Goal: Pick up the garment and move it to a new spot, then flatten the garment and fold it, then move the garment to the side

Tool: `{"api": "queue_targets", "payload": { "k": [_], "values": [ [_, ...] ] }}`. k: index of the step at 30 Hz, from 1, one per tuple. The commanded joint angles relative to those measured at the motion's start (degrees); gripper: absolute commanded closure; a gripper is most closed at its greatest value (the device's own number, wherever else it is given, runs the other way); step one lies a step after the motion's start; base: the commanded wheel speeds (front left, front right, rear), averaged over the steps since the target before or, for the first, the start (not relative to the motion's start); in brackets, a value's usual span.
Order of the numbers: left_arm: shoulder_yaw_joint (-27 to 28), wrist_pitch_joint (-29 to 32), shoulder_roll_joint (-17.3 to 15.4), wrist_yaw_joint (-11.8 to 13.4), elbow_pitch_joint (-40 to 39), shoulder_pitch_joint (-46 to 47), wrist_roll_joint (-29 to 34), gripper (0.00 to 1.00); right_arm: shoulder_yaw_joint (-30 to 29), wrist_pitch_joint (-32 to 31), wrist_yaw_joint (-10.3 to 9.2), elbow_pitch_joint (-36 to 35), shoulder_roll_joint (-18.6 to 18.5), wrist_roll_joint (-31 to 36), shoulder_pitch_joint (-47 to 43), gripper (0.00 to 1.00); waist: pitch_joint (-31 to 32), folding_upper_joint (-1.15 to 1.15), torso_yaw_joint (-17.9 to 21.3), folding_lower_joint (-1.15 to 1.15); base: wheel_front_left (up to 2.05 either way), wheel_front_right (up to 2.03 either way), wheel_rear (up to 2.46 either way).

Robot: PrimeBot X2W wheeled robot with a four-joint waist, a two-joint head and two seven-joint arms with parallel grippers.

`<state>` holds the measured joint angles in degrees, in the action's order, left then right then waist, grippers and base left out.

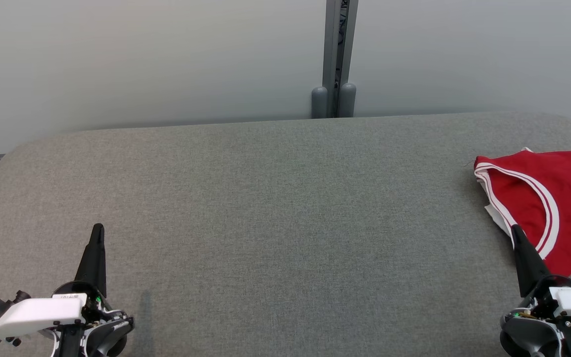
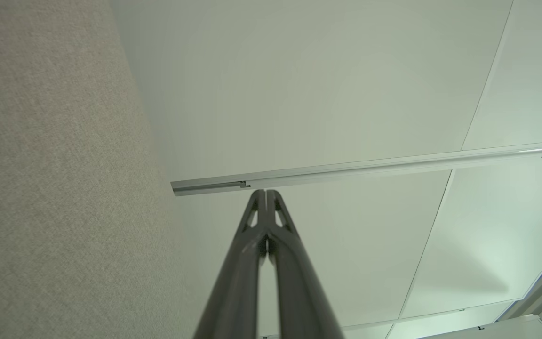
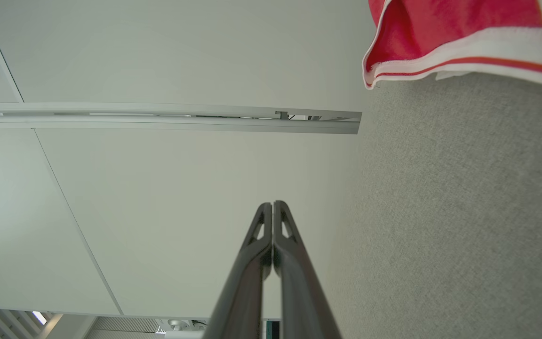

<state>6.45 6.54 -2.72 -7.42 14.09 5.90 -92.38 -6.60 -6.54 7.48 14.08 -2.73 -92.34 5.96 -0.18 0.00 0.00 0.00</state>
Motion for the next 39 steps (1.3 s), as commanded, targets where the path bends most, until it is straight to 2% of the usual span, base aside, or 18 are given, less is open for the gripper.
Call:
{"api": "queue_targets", "payload": {
  "k": [1, 39],
  "values": [
    [0.22, 0.17, -0.30, -0.14, -0.13, 0.68, -0.09, 1.00, -0.02, -0.17, 0.02, -0.16, -0.24, -0.15, 0.50, 1.00, 0.00, 0.00, 0.00, 0.00, 0.00, 0.00, 0.00],
    [0.22, 0.16, -0.31, -0.14, -0.13, 0.68, -0.09, 1.00, -0.01, -0.17, 0.02, -0.16, -0.24, -0.15, 0.50, 1.00, 0.00, 0.00, 0.00, 0.00, 0.00, 0.00, 0.00]
  ]
}}
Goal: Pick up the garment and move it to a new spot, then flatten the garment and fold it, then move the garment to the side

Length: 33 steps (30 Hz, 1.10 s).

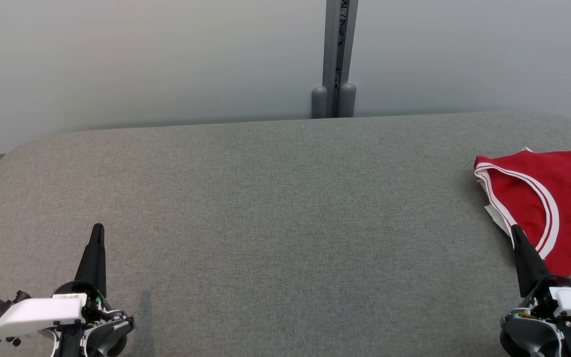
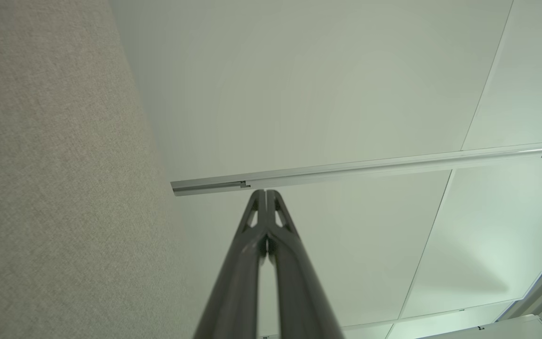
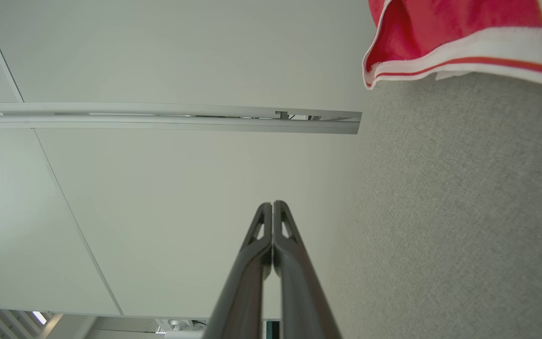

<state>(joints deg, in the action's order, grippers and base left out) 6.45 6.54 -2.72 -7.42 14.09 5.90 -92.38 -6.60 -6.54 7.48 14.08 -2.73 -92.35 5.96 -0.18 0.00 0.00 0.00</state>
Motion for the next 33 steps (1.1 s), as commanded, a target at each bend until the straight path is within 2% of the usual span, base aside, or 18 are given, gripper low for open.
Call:
{"api": "queue_targets", "payload": {
  "k": [1, 33],
  "values": [
    [0.22, 0.16, -0.31, -0.14, -0.13, 0.68, -0.09, 1.00, -0.01, -0.17, 0.02, -0.16, -0.24, -0.14, 0.50, 1.00, 0.00, 0.00, 0.00, 0.00, 0.00, 0.00, 0.00],
    [0.22, 0.16, -0.31, -0.15, -0.13, 0.68, -0.09, 1.00, 0.00, -0.16, 0.02, -0.16, -0.25, -0.14, 0.51, 1.00, 0.00, 0.00, 0.00, 0.00, 0.00, 0.00, 0.00]
  ]
}}
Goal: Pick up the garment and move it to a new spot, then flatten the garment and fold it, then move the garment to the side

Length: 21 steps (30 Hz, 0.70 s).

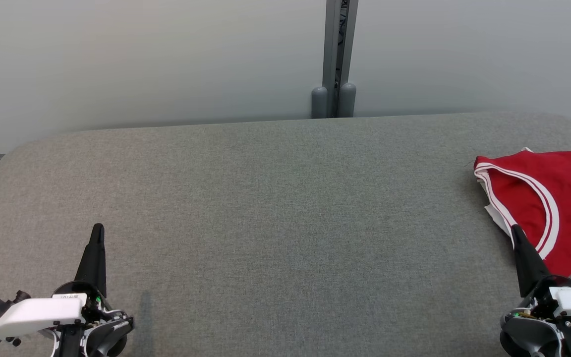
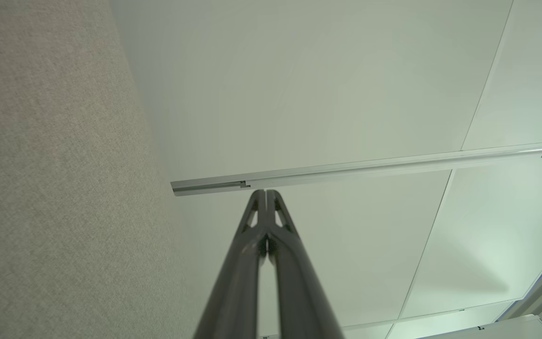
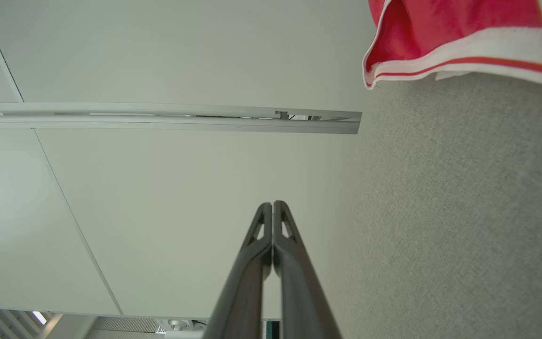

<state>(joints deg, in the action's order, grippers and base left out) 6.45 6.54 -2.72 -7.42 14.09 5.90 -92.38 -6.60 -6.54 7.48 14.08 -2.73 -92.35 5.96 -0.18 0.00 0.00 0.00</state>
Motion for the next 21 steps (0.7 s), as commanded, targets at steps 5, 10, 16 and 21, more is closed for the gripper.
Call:
{"api": "queue_targets", "payload": {
  "k": [5, 10, 16, 21],
  "values": [
    [0.22, 0.16, -0.31, -0.15, -0.13, 0.69, -0.08, 1.00, 0.00, -0.16, 0.02, -0.16, -0.25, -0.14, 0.51, 1.00, 0.00, 0.00, 0.00, 0.00, 0.00, 0.00, 0.00],
    [0.22, 0.16, -0.31, -0.15, -0.13, 0.69, -0.08, 1.00, 0.00, -0.16, 0.02, -0.16, -0.25, -0.14, 0.51, 1.00, 0.00, 0.00, 0.00, 0.00, 0.00, 0.00, 0.00],
    [0.22, 0.16, -0.31, -0.15, -0.14, 0.69, -0.08, 1.00, 0.00, -0.16, 0.02, -0.16, -0.25, -0.14, 0.51, 1.00, 0.00, 0.00, 0.00, 0.00, 0.00, 0.00, 0.00],
    [0.21, 0.16, -0.31, -0.15, -0.14, 0.69, -0.08, 1.00, 0.00, -0.16, 0.02, -0.16, -0.25, -0.14, 0.51, 1.00, 0.00, 0.00, 0.00, 0.00, 0.00, 0.00, 0.00]
  ]
}}
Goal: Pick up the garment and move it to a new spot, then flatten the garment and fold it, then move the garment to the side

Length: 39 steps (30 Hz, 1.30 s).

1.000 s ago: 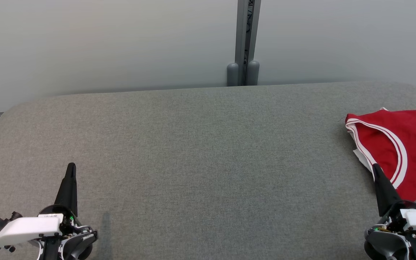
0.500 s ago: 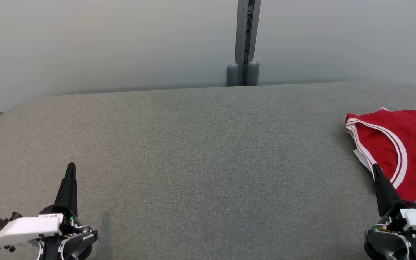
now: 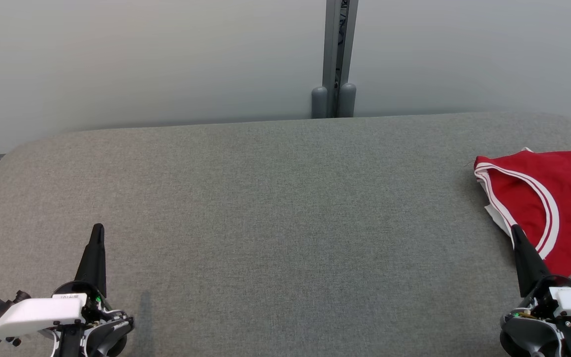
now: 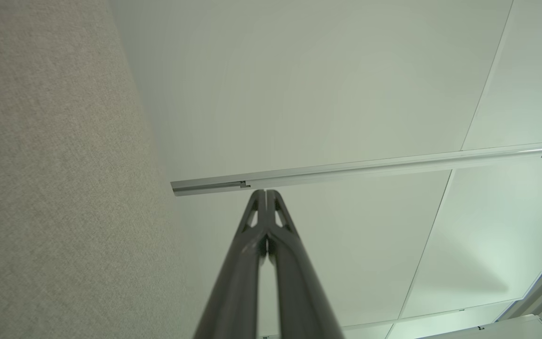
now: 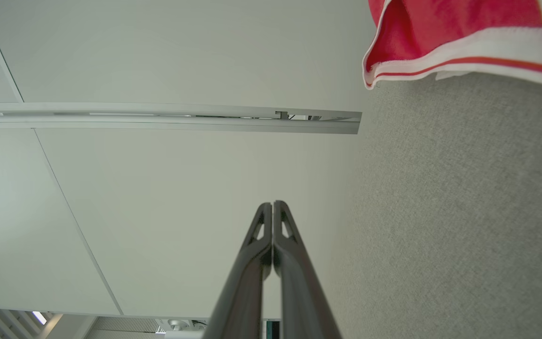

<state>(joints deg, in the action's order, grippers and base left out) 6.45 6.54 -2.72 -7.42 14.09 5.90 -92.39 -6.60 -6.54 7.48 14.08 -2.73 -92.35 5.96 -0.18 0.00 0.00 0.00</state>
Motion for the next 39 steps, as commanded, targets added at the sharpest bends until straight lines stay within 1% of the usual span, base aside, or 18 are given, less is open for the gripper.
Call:
{"api": "queue_targets", "payload": {
  "k": [1, 39],
  "values": [
    [0.21, 0.16, -0.31, -0.15, -0.14, 0.69, -0.07, 1.00, 0.00, -0.16, 0.02, -0.16, -0.25, -0.14, 0.51, 1.00, 0.00, 0.00, 0.00, 0.00, 0.00, 0.00, 0.00],
    [0.21, 0.16, -0.31, -0.15, -0.14, 0.69, -0.07, 1.00, 0.00, -0.16, 0.02, -0.17, -0.25, -0.14, 0.51, 1.00, 0.00, 0.00, 0.00, 0.00, 0.00, 0.00, 0.00]
  ]
}}
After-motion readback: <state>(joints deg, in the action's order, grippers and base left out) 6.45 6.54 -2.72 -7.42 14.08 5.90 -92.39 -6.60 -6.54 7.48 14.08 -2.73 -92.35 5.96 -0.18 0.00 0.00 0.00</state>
